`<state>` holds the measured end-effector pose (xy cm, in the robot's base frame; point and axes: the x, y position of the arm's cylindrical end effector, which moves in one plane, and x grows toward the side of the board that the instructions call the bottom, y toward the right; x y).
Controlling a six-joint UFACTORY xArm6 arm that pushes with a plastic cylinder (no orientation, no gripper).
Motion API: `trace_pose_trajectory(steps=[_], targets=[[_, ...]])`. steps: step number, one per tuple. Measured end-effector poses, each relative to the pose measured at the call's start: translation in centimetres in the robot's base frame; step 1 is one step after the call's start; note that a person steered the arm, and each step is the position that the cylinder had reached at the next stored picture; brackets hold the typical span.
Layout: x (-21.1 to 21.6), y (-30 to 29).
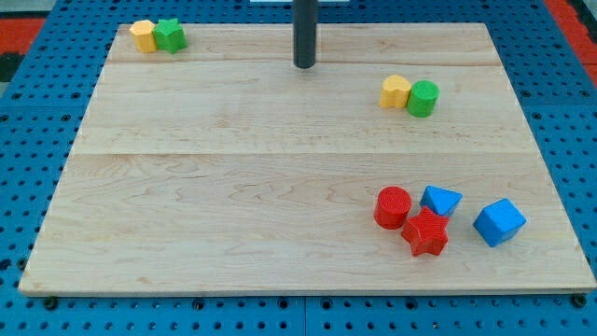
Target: Point your arm at the green circle
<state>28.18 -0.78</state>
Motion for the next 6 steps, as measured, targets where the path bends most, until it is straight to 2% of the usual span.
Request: trace_pose_trajectory(steps=[2, 3, 4, 5, 6], targets=[[4.0, 0.7], [4.6, 5.3], [9.0, 3.2], [12.5, 7.5], [12.4, 15.6]])
